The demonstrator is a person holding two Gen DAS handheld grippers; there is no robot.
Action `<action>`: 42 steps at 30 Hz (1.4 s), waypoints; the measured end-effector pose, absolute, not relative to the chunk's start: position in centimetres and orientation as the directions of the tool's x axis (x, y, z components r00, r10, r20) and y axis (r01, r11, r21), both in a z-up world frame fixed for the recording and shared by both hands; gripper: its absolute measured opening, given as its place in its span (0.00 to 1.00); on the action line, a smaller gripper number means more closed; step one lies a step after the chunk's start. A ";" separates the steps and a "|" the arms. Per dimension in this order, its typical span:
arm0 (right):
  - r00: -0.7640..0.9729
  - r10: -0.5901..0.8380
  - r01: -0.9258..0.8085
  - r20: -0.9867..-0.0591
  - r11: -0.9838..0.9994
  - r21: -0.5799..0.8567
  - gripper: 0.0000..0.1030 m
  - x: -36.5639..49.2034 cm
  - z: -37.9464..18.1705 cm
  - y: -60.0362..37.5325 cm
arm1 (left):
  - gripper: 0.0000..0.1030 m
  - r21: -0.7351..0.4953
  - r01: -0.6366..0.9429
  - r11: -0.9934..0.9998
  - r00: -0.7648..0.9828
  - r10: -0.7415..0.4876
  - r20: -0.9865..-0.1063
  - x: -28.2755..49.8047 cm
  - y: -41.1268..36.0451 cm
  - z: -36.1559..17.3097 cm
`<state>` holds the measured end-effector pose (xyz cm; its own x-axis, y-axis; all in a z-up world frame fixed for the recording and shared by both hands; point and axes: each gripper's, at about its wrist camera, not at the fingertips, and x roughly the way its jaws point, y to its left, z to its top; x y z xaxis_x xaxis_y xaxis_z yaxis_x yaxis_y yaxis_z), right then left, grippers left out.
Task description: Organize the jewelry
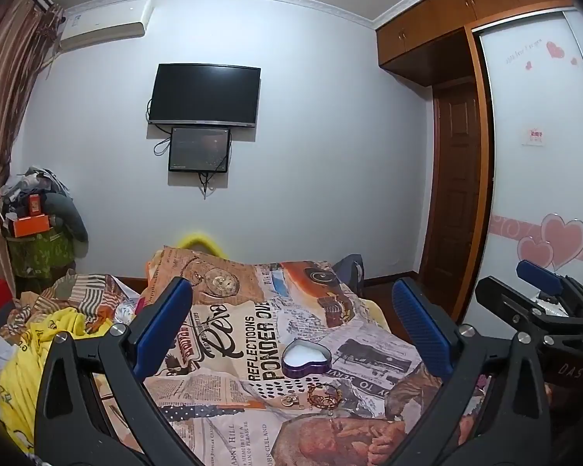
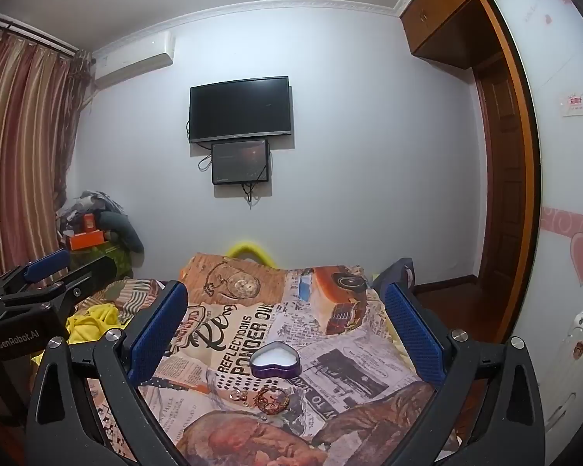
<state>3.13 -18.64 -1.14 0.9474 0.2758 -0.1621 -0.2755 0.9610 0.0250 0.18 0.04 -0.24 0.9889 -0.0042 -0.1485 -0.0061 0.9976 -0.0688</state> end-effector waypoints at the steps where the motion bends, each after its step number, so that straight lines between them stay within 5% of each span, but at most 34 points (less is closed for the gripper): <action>1: 0.948 0.276 -0.275 -0.162 0.961 0.025 0.98 3.1 -1.1 -18.6 | 1.00 -0.068 -0.004 0.998 0.989 -0.006 -0.149 0.2 0.1 -0.2; 42: 0.946 0.276 -0.276 -0.168 0.961 0.027 0.98 2.9 -1.0 -18.4 | 1.00 -0.064 -0.008 0.998 0.986 -0.003 -0.167 0.1 0.0 -0.8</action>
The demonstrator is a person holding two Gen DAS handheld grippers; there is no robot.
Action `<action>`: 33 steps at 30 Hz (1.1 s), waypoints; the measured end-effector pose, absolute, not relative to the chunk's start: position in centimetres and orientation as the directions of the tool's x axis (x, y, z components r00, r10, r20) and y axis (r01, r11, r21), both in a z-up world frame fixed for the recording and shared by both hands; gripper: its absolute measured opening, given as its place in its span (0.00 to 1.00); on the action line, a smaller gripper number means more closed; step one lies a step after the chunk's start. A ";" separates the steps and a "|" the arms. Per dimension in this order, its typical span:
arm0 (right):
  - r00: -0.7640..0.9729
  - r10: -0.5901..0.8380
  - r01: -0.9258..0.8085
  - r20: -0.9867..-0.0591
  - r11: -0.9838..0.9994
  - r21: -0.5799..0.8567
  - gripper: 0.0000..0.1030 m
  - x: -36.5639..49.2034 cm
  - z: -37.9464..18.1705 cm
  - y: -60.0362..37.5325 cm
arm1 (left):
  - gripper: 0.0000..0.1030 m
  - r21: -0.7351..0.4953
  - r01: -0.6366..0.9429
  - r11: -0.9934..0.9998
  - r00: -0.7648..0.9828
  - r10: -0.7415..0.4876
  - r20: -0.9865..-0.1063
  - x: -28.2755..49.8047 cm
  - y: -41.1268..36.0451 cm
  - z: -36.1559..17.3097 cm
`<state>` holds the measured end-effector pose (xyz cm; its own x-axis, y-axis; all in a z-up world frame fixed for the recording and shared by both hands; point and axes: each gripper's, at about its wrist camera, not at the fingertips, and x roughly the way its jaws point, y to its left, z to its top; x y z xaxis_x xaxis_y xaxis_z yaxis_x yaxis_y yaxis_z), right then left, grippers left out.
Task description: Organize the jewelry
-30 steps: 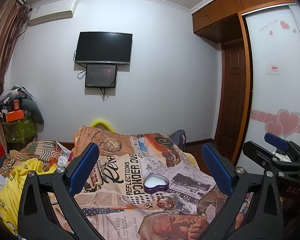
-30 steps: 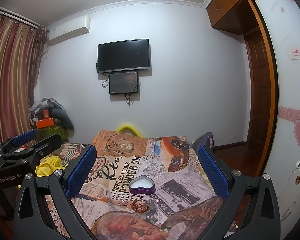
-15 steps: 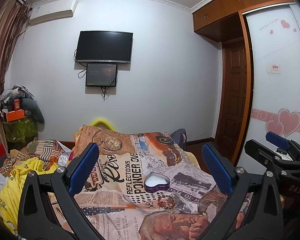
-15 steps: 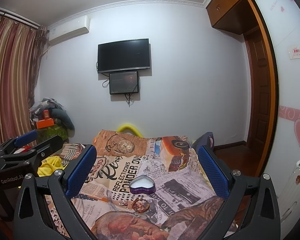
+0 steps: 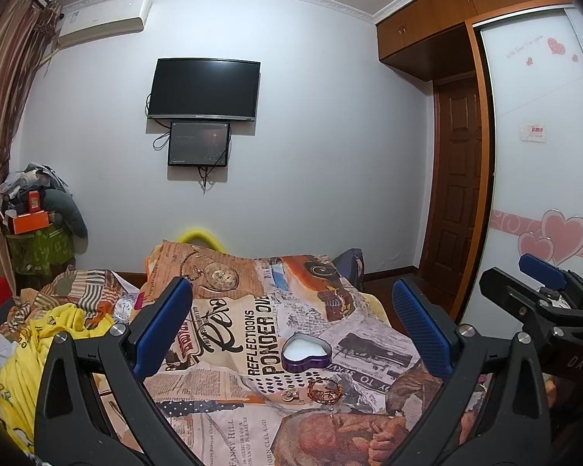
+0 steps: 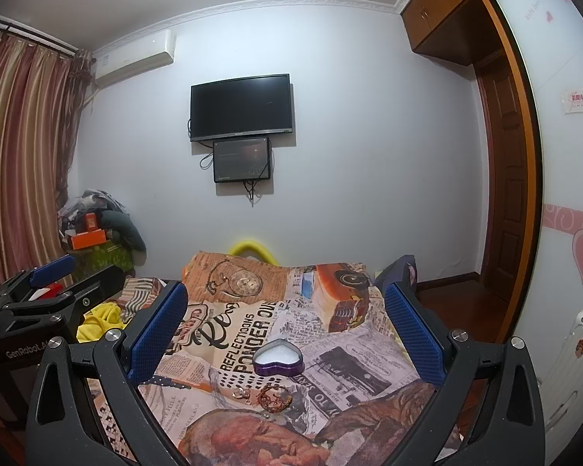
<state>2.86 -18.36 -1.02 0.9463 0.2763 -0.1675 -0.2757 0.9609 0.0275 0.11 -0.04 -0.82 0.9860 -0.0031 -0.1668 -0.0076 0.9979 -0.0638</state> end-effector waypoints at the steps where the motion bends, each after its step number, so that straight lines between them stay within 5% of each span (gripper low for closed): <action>1: 0.947 0.276 -0.275 -0.166 0.961 0.028 0.98 2.8 -1.0 -18.3 | 1.00 -0.064 -0.008 0.998 0.986 -0.003 -0.168 0.1 0.0 -0.9; 33: 0.941 0.270 -0.269 -0.204 0.963 0.034 0.98 4.3 -2.4 -18.2 | 1.00 -0.068 -0.016 0.998 0.975 0.000 -0.221 2.4 0.5 -1.9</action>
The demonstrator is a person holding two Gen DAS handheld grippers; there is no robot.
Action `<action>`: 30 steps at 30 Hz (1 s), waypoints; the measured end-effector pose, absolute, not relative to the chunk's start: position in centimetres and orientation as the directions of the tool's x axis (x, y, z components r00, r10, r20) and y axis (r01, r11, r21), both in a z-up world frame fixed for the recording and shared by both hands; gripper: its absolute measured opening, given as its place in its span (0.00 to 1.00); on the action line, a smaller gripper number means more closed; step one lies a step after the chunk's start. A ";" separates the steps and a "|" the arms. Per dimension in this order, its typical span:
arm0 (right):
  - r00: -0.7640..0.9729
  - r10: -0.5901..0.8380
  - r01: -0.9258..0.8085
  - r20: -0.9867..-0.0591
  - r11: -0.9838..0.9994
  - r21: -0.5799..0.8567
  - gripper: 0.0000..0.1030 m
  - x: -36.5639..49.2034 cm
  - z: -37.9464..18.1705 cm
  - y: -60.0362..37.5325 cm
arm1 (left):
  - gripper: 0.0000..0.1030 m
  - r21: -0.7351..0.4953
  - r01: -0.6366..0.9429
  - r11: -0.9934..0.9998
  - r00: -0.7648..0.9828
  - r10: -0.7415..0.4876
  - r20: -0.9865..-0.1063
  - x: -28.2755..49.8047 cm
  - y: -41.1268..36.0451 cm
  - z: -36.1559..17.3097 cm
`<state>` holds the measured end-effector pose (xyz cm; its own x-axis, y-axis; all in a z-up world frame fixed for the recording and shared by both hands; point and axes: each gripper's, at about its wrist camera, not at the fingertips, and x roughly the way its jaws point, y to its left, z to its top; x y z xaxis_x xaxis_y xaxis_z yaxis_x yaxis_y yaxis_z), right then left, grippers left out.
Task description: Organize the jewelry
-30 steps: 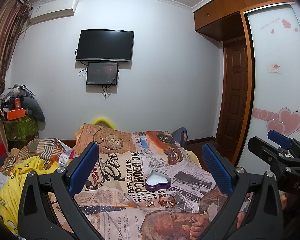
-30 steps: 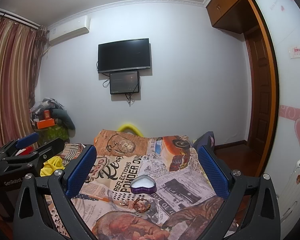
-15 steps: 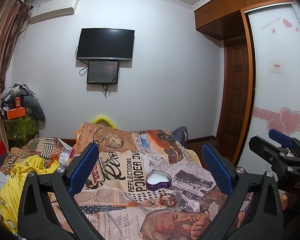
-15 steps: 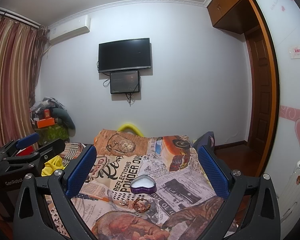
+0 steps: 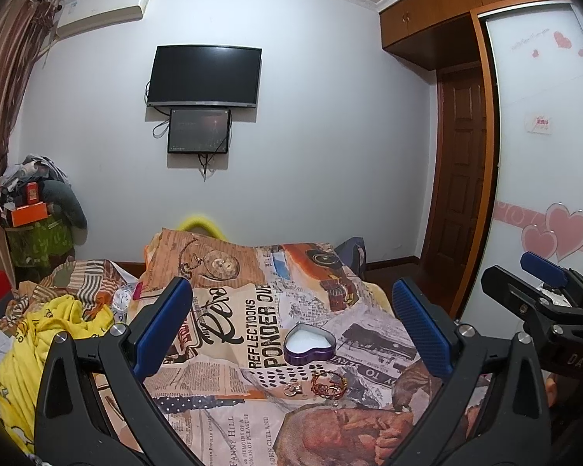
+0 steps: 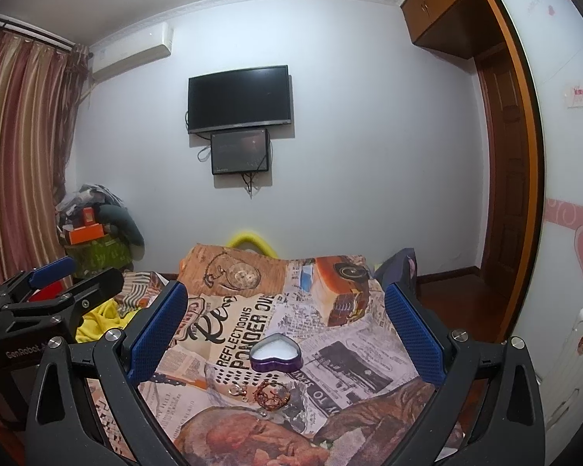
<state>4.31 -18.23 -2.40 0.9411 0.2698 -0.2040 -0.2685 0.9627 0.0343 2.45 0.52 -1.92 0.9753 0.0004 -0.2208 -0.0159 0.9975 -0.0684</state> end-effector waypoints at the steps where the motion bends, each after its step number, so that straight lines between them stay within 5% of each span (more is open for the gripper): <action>1: 0.941 0.265 -0.264 -0.209 0.964 0.036 0.98 4.5 -2.5 -18.2 | 1.00 -0.068 -0.018 0.998 0.974 0.002 -0.228 2.8 0.6 -2.1; 8: 0.935 0.224 -0.224 -0.275 0.974 0.030 0.98 7.0 -4.6 -18.9 | 1.00 -0.048 -0.050 0.998 0.949 0.032 -0.312 6.6 1.8 -4.0; 17: 0.868 0.158 -0.179 -0.471 0.984 0.001 0.98 11.8 -9.7 -19.5 | 1.00 0.009 -0.083 0.996 0.866 0.077 -0.494 12.8 3.6 -9.7; 30: 0.704 0.145 -0.222 -0.695 0.975 -0.021 0.98 16.7 -16.8 -18.8 | 1.00 -0.019 0.006 1.000 0.654 -0.018 -0.756 19.1 3.9 -19.1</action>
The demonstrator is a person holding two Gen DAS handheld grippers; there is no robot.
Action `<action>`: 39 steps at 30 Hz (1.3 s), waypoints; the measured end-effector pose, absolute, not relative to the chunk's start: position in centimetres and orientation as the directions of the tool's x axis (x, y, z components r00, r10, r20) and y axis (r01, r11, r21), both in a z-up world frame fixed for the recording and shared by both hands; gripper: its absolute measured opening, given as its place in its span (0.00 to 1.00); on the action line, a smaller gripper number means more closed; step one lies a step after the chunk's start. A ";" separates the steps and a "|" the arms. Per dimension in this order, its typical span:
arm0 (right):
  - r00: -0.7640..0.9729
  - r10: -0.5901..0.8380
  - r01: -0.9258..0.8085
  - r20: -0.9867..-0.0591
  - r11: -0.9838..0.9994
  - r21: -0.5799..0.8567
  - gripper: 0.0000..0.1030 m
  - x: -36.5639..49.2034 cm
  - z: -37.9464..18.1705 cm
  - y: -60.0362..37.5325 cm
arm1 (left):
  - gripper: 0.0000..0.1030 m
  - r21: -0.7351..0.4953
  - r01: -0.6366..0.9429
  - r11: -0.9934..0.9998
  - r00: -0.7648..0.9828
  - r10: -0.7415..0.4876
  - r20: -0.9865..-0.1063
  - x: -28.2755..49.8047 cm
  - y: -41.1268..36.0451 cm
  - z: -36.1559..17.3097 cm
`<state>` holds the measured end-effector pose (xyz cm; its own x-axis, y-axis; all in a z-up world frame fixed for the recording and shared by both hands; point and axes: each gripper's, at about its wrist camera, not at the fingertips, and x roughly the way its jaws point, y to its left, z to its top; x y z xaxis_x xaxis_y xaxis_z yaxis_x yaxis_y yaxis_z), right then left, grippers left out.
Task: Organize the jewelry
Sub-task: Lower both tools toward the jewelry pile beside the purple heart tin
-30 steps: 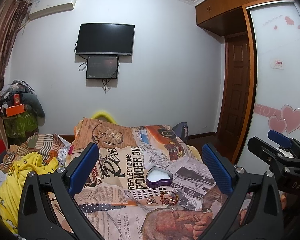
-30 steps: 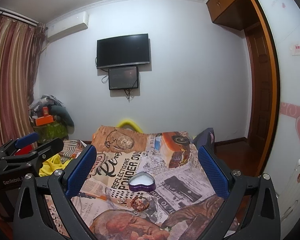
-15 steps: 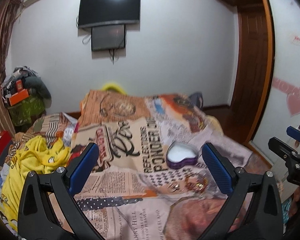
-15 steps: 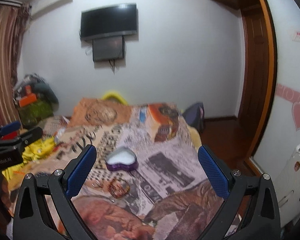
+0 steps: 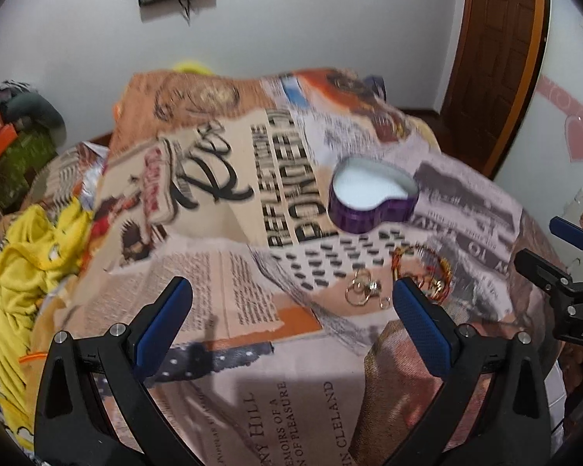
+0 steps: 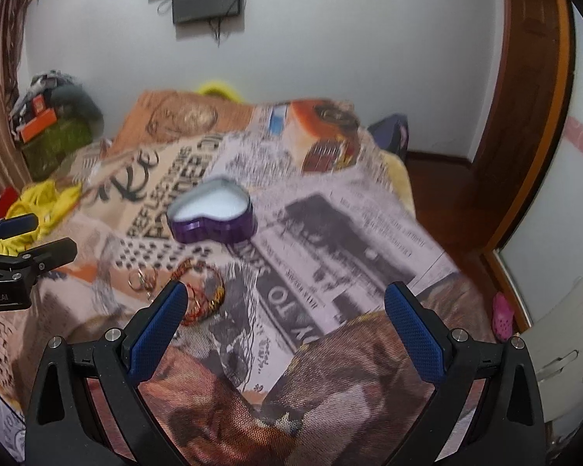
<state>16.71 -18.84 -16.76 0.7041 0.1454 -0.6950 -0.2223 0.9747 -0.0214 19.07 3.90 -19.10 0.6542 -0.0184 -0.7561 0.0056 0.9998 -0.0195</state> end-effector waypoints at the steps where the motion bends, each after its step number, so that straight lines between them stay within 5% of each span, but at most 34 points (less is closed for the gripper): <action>1: 0.695 0.146 -0.226 -0.704 0.974 -0.021 0.98 17.0 -17.2 -18.8 | 1.00 -0.019 0.009 1.000 0.644 -0.021 -0.765 19.3 3.8 -19.5; 5: 0.652 0.171 -0.238 -0.739 0.971 0.015 0.97 17.8 -18.5 -19.0 | 0.98 -0.071 0.058 0.996 0.589 -0.092 -0.803 20.7 3.3 -21.0; 7: 0.641 0.165 -0.231 -0.750 0.973 0.017 0.97 18.2 -19.0 -19.0 | 0.85 -0.076 0.083 0.994 0.565 -0.110 -0.818 21.3 2.8 -21.5; 11: 0.635 0.185 -0.241 -0.750 0.970 0.035 0.93 18.1 -19.2 -19.0 | 0.76 -0.074 0.121 0.990 0.538 -0.128 -0.833 21.8 1.9 -22.3; 27: 0.466 0.380 -0.431 -0.799 0.886 0.171 0.20 17.5 -21.7 -13.8 | 0.55 -0.093 0.139 0.986 0.554 -0.155 -0.818 19.8 2.5 -21.8; 39: 0.463 0.387 -0.458 -0.797 0.875 0.159 0.07 17.4 -22.2 -13.0 | 0.54 -0.147 0.171 0.974 0.522 -0.216 -0.825 21.2 1.7 -22.8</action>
